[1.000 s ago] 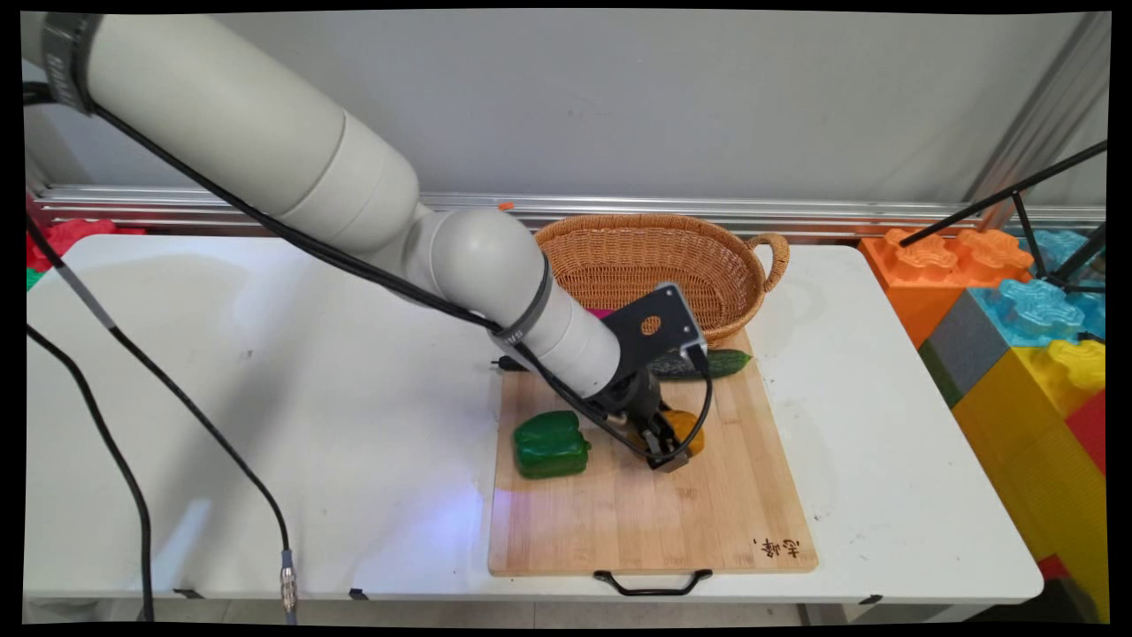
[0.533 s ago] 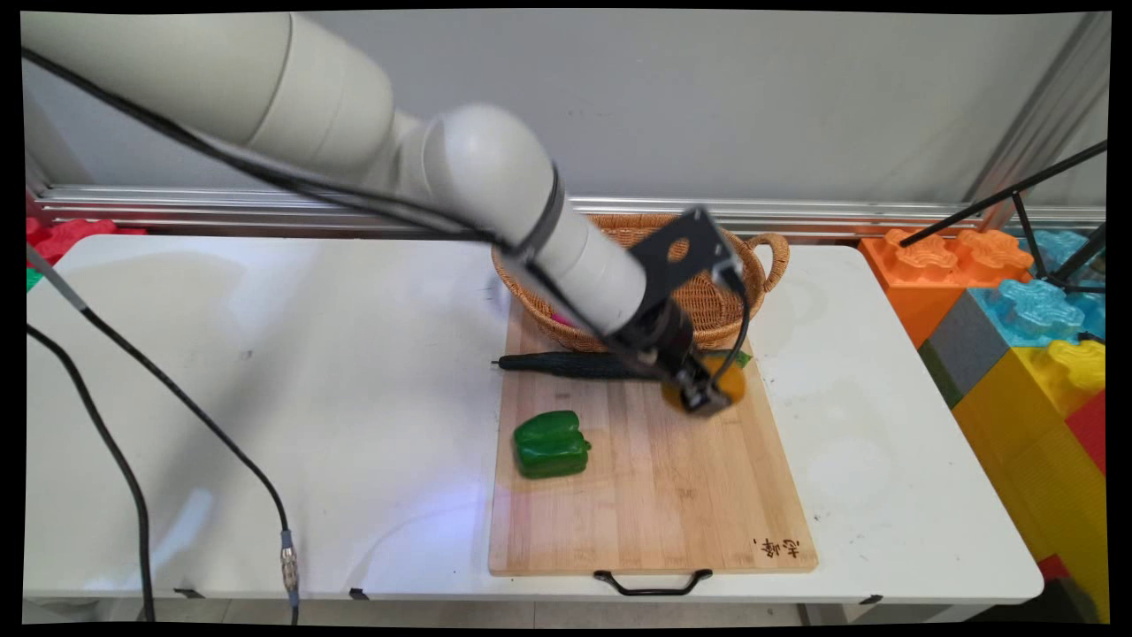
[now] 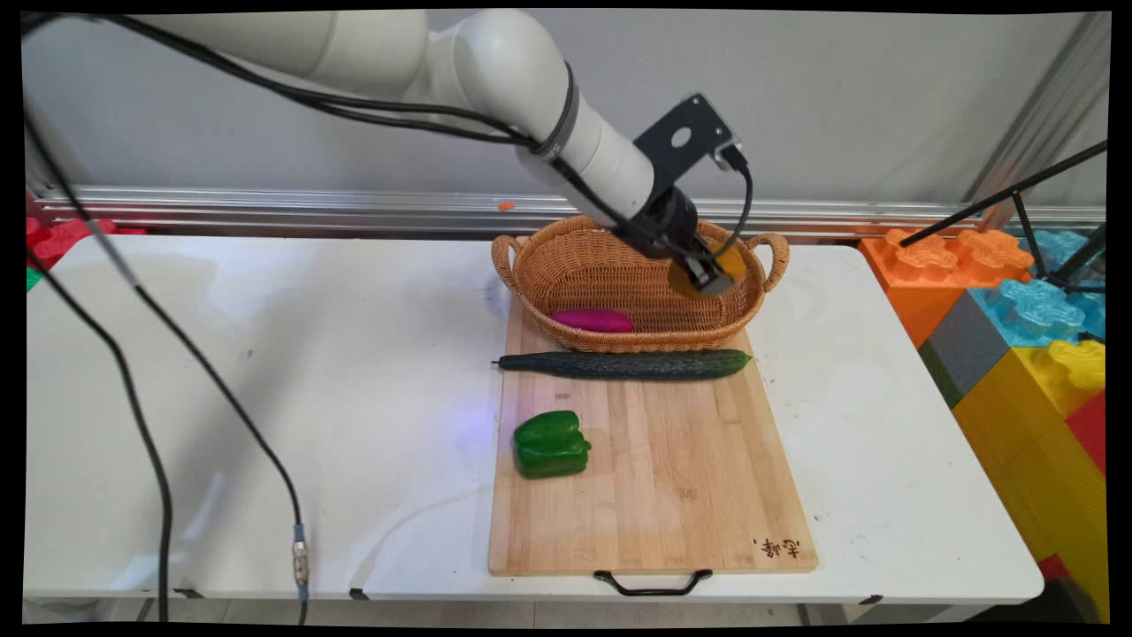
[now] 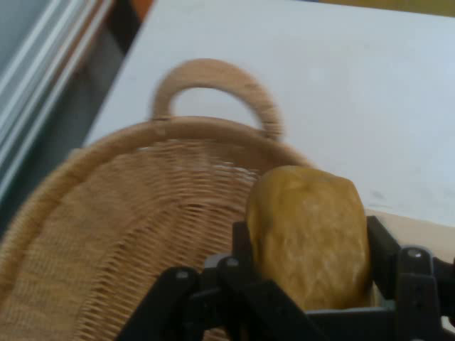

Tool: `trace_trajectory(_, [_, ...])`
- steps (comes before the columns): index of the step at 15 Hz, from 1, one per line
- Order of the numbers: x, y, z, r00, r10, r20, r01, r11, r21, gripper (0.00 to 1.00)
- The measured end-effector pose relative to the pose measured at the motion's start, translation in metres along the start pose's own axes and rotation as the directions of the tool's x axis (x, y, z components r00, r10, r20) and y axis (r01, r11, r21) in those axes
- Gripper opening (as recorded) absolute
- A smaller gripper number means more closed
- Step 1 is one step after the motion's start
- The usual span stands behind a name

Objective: Place the picked object in the vegetable basket

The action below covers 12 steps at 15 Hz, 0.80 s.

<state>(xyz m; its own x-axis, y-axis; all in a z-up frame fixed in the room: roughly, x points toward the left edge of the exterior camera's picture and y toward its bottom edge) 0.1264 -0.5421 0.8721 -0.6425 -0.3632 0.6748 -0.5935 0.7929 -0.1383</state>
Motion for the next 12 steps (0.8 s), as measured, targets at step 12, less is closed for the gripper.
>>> trace_trajectory(12, [-0.035,-0.064,0.105,0.997,-0.071,0.024,0.069,0.995,0.073,0.00])
